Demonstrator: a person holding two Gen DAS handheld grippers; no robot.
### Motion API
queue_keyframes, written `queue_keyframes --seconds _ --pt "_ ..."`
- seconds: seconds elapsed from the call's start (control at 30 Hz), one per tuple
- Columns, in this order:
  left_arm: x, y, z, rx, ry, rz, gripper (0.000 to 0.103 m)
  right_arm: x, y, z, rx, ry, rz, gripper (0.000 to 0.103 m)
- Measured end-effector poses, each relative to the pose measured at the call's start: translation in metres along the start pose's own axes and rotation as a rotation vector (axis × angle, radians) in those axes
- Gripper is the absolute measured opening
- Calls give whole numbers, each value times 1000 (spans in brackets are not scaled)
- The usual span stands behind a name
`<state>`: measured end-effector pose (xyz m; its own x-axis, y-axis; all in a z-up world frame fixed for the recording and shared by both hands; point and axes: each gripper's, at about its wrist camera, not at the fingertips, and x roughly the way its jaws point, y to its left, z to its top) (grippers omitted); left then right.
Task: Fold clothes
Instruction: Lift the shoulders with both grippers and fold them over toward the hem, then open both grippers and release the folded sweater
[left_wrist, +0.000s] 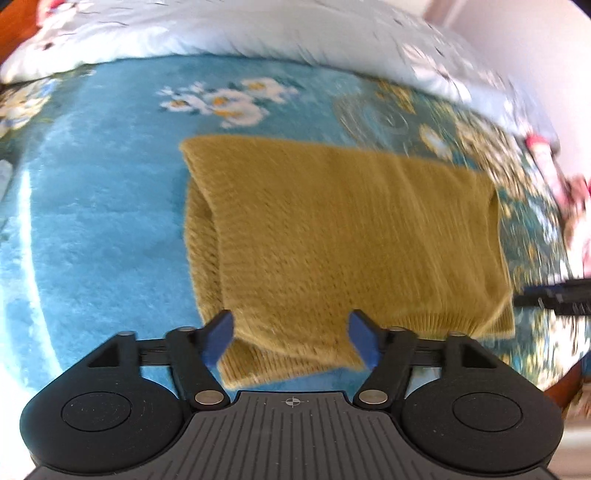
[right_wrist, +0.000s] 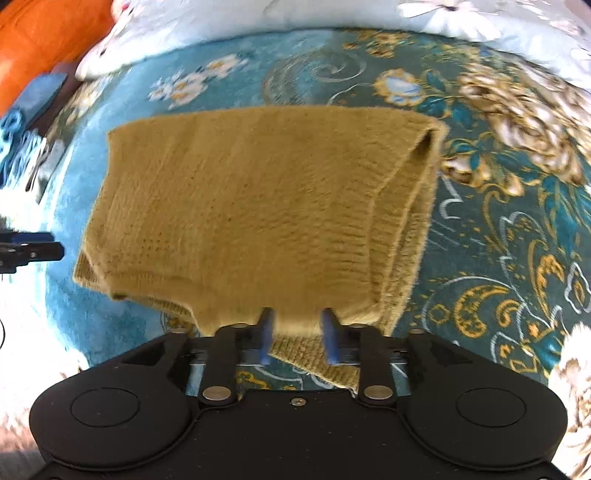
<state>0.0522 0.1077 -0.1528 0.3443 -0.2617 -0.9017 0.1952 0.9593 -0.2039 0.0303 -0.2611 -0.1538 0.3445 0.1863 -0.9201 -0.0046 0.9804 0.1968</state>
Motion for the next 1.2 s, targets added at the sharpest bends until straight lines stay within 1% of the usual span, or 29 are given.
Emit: queue_keyframes --seconds 0.03,0.1,0.13,0.2,0.23,0.27,0.33,0.4,0.57,0.7,0.73,0.83,0.9,1.0,1.1,1.13,1.2 --pt "0 4 4 -22 -12 7 73 -2 -4 0 26 -12 -6 52" --pt "5 13 16 -79 -25 15 74 -4 -16 1 88 -30 -19 56" --pt "8 19 23 -113 -31 16 74 -3 -22 3 124 -32 -24 60" --pt "17 29 36 -179 -42 13 77 2 -35 8 211 -42 -25 64" --pt "23 34 42 -203 -42 10 79 5 -42 11 253 -47 -26 70" --pt "30 40 48 -227 -43 7 79 10 -48 14 292 -51 -29 79" --pt "46 51 59 -263 -33 9 79 20 -57 21 351 -58 -29 80" --pt "63 60 68 -281 -9 26 79 31 -65 28 395 -56 -23 80" --pt "97 76 88 -301 17 17 79 57 -81 51 440 -60 -14 80" --pt "113 84 106 -305 8 -2 80 71 -96 75 481 -100 -4 81" --pt "117 86 111 -302 6 -2 81 75 -100 80 490 -109 -3 81" --pt "131 87 125 -292 15 -4 83 86 -114 97 508 -124 -4 82" --pt "140 89 133 -299 26 -20 83 92 -120 107 510 -127 3 82" --pt "151 90 140 -292 45 -25 83 101 -125 120 488 -116 13 84" --pt "154 91 141 -280 43 -30 83 107 -129 125 479 -106 25 86" --pt "154 90 140 -269 41 -28 82 107 -130 125 485 -107 30 86" --pt "154 89 139 -250 36 -25 78 108 -132 126 508 -114 44 86"
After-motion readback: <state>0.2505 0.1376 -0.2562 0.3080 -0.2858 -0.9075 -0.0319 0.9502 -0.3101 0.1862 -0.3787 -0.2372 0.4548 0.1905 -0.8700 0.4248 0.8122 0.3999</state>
